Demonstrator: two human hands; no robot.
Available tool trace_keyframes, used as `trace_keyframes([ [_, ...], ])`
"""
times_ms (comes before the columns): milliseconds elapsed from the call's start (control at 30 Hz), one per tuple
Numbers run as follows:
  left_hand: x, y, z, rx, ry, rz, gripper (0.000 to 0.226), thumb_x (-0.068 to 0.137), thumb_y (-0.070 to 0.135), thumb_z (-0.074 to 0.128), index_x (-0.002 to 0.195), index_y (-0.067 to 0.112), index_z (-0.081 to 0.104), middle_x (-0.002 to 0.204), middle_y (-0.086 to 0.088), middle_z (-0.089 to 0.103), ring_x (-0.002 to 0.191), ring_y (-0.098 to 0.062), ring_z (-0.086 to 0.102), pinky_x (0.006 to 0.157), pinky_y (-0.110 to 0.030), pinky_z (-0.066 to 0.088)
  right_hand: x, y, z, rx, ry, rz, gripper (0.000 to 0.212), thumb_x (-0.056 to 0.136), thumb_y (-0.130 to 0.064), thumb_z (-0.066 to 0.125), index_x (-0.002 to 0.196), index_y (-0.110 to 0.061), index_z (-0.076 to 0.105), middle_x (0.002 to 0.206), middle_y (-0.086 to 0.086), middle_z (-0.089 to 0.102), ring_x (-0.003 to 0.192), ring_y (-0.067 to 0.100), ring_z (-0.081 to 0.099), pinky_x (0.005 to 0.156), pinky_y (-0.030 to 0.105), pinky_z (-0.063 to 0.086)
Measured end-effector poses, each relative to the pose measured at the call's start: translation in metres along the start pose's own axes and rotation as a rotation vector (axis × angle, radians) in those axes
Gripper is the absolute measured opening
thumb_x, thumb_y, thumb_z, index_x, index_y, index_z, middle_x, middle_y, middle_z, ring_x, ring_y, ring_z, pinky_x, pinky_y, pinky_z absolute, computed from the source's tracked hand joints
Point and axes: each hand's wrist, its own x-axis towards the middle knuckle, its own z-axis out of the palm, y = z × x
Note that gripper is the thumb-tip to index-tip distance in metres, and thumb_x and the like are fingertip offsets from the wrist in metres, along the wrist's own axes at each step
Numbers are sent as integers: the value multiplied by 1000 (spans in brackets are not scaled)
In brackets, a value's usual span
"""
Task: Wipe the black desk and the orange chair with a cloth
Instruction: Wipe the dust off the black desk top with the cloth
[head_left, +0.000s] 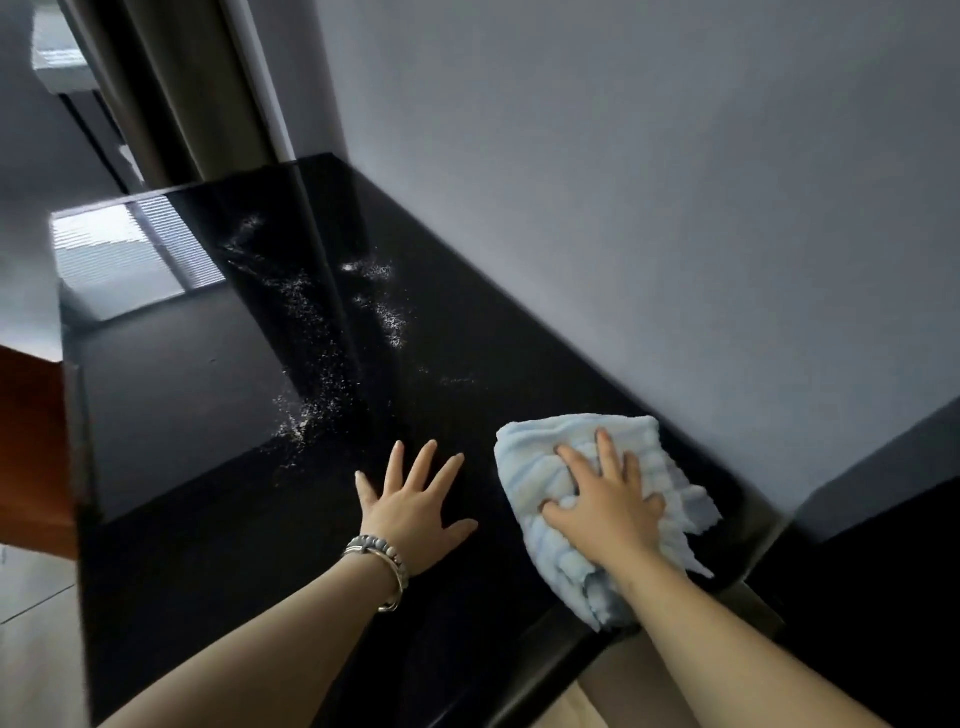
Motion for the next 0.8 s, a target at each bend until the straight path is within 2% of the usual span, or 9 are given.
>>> trace_keyframes([
  [100, 0, -3, 4, -10, -63, -39, 76, 85, 68, 35, 146, 44, -3, 157, 10, -13, 143, -26, -20, 111, -63, -4, 13, 17, -6, 53, 201, 137, 60, 86, -53, 43, 141, -43, 23, 158, -4, -1, 139, 31, 18, 107, 52, 26],
  [200, 1, -6, 3, -36, -88, -45, 75, 85, 69, 36, 146, 45, -1, 157, 11, -13, 143, -24, -21, 112, -60, -6, 22, 23, -10, 180, 261, 277, 57, 87, -51, 41, 141, -43, 25, 157, -3, 2, 138, 34, 18, 104, 55, 28],
  [267, 1, -7, 2, -41, -99, -46, 76, 84, 68, 38, 146, 45, 0, 156, 12, -12, 143, -24, -21, 112, -60, -6, 15, 8, -2, 48, 175, 207, 61, 88, -56, 38, 143, -45, 16, 158, -4, -7, 142, 34, 6, 107, 58, 21],
  [333, 1, -7, 3, -30, -94, -51, 76, 84, 69, 38, 145, 45, 0, 157, 12, -12, 143, -24, -20, 112, -60, -6, -1, -9, 14, -50, 89, 19, 67, 88, -60, 36, 146, -44, 7, 157, -6, -16, 144, 32, -6, 109, 58, 14],
  [433, 1, -6, 1, -13, -112, -41, 76, 84, 68, 37, 145, 45, -2, 157, 11, -13, 143, -24, -20, 113, -60, -5, -6, -5, 18, -121, 60, -149, 62, 90, -56, 37, 145, -44, 13, 157, -11, -14, 145, 26, -7, 111, 53, 16],
  [567, -4, -11, -2, 8, -119, -4, 76, 86, 66, 37, 146, 42, -2, 157, 10, -12, 144, -24, -17, 113, -58, -2, 21, 34, -7, 29, 180, 134, 54, 88, -49, 40, 139, -42, 26, 157, -5, 8, 138, 31, 19, 108, 50, 28],
  [633, -6, -12, -1, 14, -106, 7, 75, 87, 66, 37, 147, 41, -1, 157, 9, -11, 144, -24, -17, 114, -56, -2, 16, 36, -8, 81, 226, 244, 53, 88, -49, 37, 139, -42, 26, 155, -3, 14, 135, 32, 25, 106, 51, 30],
  [700, -7, -12, 0, 13, -91, 12, 75, 87, 66, 36, 147, 40, -1, 157, 9, -11, 144, -24, -16, 114, -56, -2, 0, 21, 4, -10, 258, 176, 52, 86, -51, 36, 137, -44, 27, 154, -7, 15, 135, 28, 23, 106, 49, 30],
  [800, -6, -12, 2, 18, -75, 14, 75, 87, 65, 36, 147, 40, 1, 157, 9, -9, 144, -24, -14, 115, -57, -1, -36, -8, 29, -66, 93, -164, 62, 79, -57, 28, 140, -46, 23, 158, -12, 0, 144, 25, 3, 111, 47, 18],
])
